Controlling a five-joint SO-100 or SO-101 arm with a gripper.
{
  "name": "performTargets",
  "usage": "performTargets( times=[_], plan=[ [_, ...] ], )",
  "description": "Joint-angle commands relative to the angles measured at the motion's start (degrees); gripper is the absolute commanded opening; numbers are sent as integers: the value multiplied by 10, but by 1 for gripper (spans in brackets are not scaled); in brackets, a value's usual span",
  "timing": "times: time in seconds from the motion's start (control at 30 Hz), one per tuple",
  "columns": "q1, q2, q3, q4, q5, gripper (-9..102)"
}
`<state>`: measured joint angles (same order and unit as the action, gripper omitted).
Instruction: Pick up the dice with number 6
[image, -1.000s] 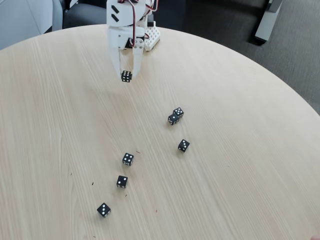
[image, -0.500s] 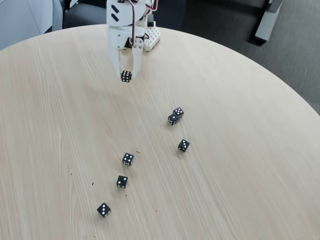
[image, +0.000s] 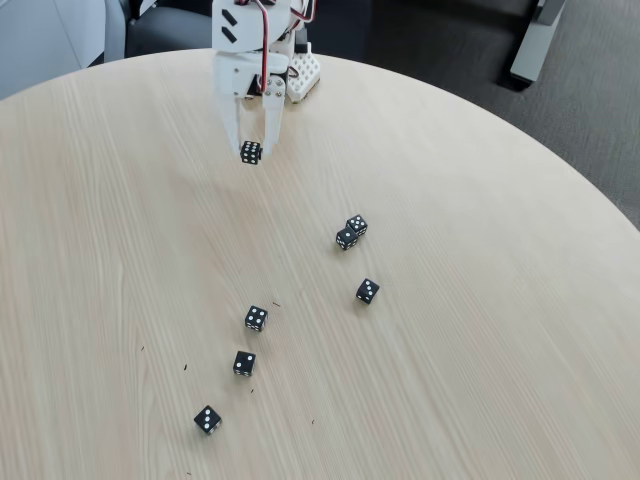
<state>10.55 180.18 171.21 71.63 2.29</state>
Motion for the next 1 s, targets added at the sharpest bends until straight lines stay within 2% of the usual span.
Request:
performTargets(
  times=[0.0, 0.43, 0.57, 0.8, 0.97],
  plan=[
    [1, 5, 0, -8, 4, 1],
    [-8, 3, 0, -8, 14, 1],
    [-11, 3, 0, -9, 97, 1],
    [-105, 3, 0, -9, 83, 1],
    [-102, 3, 0, -9, 82, 1]
  ],
)
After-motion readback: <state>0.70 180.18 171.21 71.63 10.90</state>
